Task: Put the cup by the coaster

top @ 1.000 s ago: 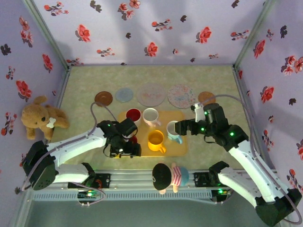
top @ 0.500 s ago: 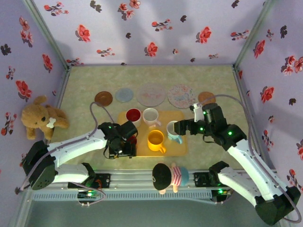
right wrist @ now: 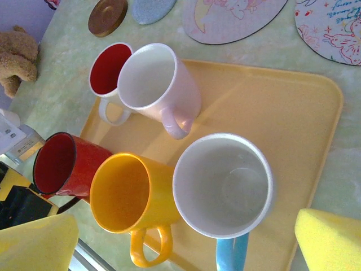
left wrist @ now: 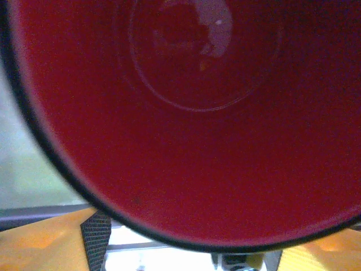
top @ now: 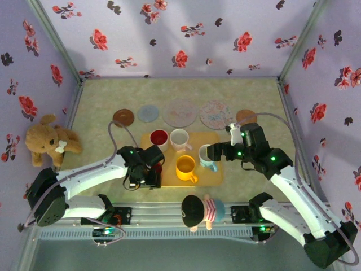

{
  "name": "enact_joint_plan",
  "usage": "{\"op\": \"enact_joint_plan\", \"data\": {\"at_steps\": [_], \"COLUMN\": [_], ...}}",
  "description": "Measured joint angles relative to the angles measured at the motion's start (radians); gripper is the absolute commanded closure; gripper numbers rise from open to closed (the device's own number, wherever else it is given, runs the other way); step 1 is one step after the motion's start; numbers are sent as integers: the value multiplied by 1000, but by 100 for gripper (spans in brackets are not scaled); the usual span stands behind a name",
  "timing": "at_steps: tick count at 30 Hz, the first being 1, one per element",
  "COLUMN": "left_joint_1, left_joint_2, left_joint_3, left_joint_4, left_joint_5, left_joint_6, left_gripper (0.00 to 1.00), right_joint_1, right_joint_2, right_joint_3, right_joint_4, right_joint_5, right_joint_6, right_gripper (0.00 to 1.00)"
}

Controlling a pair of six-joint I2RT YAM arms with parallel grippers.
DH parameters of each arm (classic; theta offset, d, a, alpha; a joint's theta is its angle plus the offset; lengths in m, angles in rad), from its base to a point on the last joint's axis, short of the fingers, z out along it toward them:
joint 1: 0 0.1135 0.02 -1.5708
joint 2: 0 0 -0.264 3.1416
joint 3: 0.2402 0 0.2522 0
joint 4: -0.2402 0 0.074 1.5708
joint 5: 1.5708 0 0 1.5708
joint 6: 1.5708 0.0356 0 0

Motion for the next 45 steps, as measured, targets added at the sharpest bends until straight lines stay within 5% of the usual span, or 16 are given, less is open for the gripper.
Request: {"op": "enact_joint_plan", "data": {"at_steps": [26, 45], "left_joint_1": [-8, -8], "left_joint_2": [19, 3], "left_joint_3": [-41, -41], "left_joint_4": [90, 55], "left_joint_5": [-76, -143], "left_joint_6": [19, 13], "left_gripper": [57, 100], "right_joint_1": [0, 0], "right_joint_2": [19, -18], "right_joint_3": [-16, -31], "right_joint_4": [28, 30], "right_joint_5": [2, 9], "right_joint_6": [1, 26], "right_gripper": [0, 0]}}
